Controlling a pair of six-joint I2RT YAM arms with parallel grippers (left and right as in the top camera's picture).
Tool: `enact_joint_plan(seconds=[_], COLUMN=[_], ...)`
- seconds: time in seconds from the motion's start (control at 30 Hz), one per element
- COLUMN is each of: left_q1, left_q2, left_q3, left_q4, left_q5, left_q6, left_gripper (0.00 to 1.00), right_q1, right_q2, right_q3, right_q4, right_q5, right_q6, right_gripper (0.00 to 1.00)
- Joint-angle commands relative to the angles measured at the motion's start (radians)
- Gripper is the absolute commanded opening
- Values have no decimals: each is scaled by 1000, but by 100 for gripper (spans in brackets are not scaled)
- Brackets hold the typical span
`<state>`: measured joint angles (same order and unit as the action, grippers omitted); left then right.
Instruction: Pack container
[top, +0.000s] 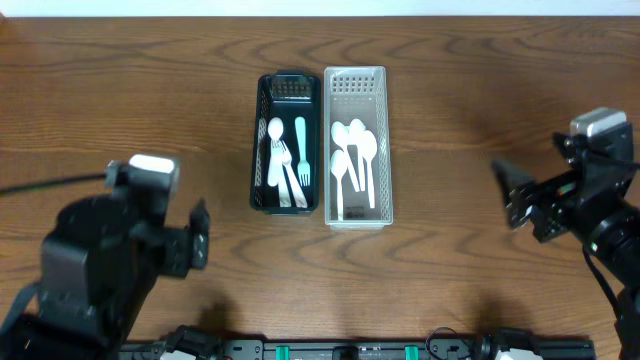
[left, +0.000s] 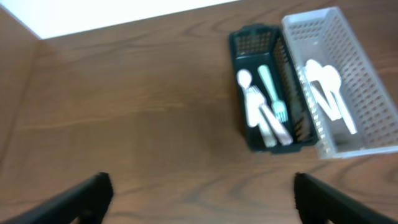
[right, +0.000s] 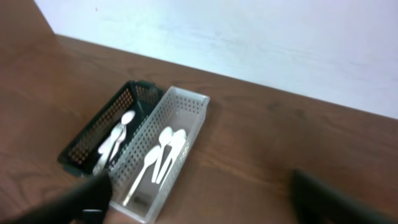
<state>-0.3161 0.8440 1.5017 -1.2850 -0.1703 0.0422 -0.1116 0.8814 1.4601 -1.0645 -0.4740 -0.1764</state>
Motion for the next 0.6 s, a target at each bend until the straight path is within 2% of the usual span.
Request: enact_joint_plan(seconds=[0.0,0.17,0.57], left_q1=[3,3,3], left_q2=[-24,-29,-29], left_q3=[10,10,10], left_q4=[-40,-103,-104], left_q5=[-59,-59,-59], left_q6=[8,8,8], left_gripper=[98,98,98], right_q1=[14,14,14], right_q2=[3,4,4], right_q3=[2,2,2], right_q4=[-28,-89,-108], right_q5=[6,6,-6], right_q6=[-3,-4,-3], right_gripper=[99,99,99])
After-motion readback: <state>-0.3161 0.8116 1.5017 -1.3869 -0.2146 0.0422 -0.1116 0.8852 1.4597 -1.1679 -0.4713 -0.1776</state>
